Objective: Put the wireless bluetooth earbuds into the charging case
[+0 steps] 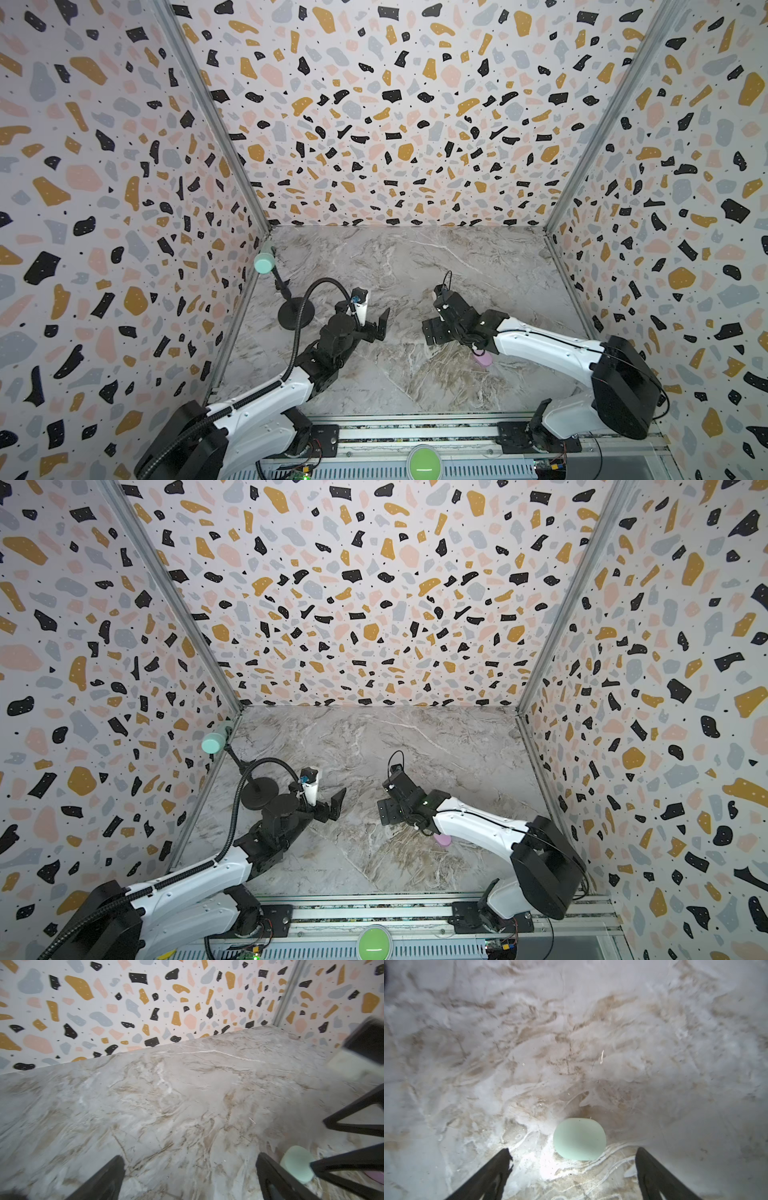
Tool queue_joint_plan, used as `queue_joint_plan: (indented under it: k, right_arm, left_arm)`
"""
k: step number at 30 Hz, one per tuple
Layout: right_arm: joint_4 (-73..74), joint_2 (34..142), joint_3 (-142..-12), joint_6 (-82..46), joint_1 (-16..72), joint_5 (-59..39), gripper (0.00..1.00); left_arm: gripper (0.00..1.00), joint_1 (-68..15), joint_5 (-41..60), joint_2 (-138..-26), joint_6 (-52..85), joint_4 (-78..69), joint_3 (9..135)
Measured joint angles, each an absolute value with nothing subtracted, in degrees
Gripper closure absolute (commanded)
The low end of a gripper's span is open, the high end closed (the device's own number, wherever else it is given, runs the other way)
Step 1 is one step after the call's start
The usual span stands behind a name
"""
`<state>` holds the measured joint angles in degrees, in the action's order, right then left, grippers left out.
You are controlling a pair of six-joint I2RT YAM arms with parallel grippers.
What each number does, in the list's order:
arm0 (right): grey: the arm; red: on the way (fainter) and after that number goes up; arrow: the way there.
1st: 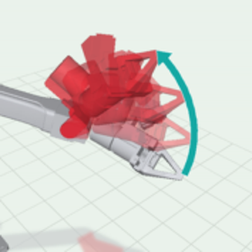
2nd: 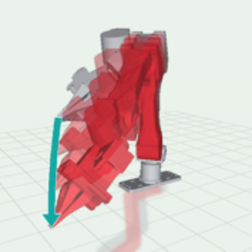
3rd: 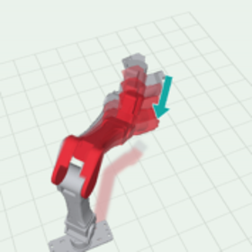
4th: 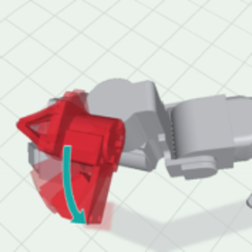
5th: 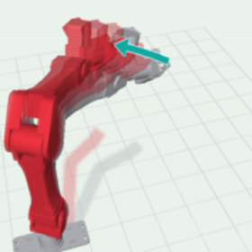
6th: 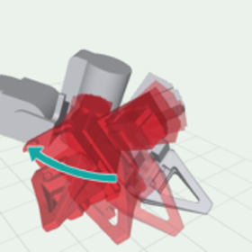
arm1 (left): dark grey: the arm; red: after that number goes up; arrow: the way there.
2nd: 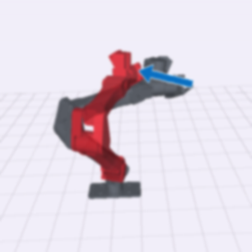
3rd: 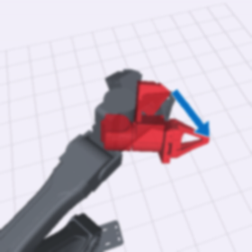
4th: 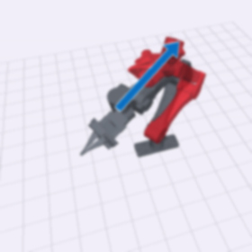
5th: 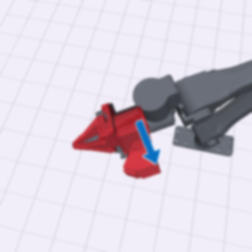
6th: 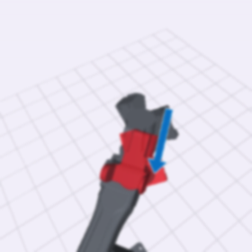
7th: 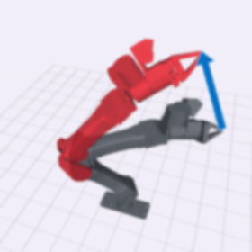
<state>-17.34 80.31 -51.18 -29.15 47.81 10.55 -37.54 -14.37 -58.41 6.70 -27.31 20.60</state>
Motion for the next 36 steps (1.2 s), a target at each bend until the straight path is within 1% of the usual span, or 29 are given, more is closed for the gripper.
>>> queue_joint_plan:
  k: [4, 9, 13, 17, 21, 26, 29, 33, 36]
  right_arm:
    - [-16.03, 72.73, -49.74, -26.15, 43.55, 12.10, 0.01]
    - [-11.29, 64.62, -42.70, -20.95, 34.81, 15.70, 0.01]
    - [-5.72, 62.70, -36.51, -16.34, 28.49, 19.31, 0.00]
    - [1.45, 62.41, -30.41, -12.97, 22.61, 20.86, 0.00]
    - [11.33, 60.97, -22.63, -8.99, 19.88, 21.76, 0.01]
    - [25.32, 60.42, -13.85, -3.66, 18.87, 21.17, 0.00]
    - [33.23, 60.86, -10.26, -1.85, 17.52, 20.10, 0.00]
    - [40.86, 62.59, -8.29, -0.67, 16.08, 18.37, 0.00]
    - [46.57, 64.34, -7.99, 0.27, 15.14, 17.02, 0.00]
  left_arm:
    - [0.00, -35.86, -20.73, -56.18, 5.52, -27.07, 20.53]
    - [0.00, -31.35, -27.44, -53.39, 4.51, -29.39, 17.26]
    - [0.00, -28.27, -31.09, -52.93, 3.40, -31.29, 13.98]
    - [0.00, -26.06, -33.56, -52.88, 1.91, -34.59, 12.43]
    - [0.00, -22.83, -35.03, -53.52, 1.39, -40.32, 9.02]
    - [0.00, -20.71, -35.81, -60.23, 0.51, -49.58, 4.95]
    - [0.00, -20.01, -36.01, -64.75, -0.71, -53.36, 4.56]
    - [0.00, -17.17, -35.33, -68.49, -1.80, -58.41, 4.71]
    - [0.00, -14.37, -34.20, -73.12, -1.83, -65.80, 4.23]
